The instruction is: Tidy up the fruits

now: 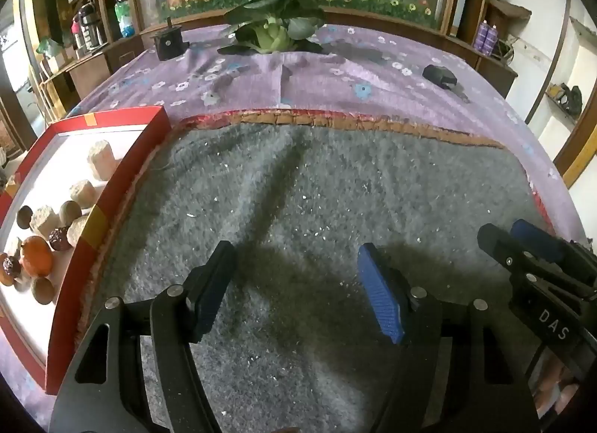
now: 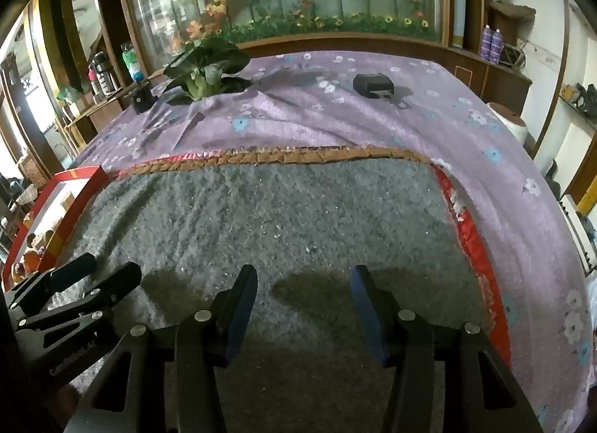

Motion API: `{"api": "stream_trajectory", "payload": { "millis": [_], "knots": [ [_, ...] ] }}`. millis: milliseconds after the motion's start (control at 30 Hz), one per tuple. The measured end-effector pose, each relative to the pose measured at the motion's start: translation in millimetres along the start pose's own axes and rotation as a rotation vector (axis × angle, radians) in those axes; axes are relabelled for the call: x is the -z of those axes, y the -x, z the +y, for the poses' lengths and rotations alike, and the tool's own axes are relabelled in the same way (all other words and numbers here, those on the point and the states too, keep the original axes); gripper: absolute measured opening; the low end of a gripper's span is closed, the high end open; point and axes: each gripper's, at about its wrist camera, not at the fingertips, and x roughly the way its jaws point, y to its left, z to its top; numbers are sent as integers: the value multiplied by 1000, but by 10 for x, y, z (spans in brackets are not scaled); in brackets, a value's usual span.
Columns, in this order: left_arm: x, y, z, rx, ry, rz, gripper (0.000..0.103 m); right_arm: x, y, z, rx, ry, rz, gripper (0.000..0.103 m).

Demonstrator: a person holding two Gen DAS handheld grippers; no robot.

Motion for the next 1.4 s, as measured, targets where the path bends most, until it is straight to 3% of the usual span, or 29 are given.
{"api": "stream_trajectory", "payload": {
  "millis": [267, 400, 600, 733, 1400],
  "knots": [
    [41, -58, 14, -26, -22, -2, 75, 80, -76, 67, 41, 38, 14, 65],
    [43, -82, -21, -30, -23, 10, 76, 99, -64, 107, 122, 50, 30, 76],
    [4, -80, -45, -37, -27, 20, 76, 102, -78, 98, 126, 33, 37, 78],
    [-1, -76, -47, -36, -26, 21, 76, 101, -95, 88, 103, 32, 42, 85],
    [-11, -72, -56, -37, -27, 23, 76, 102, -99, 101, 105, 38, 45, 86]
  ]
}}
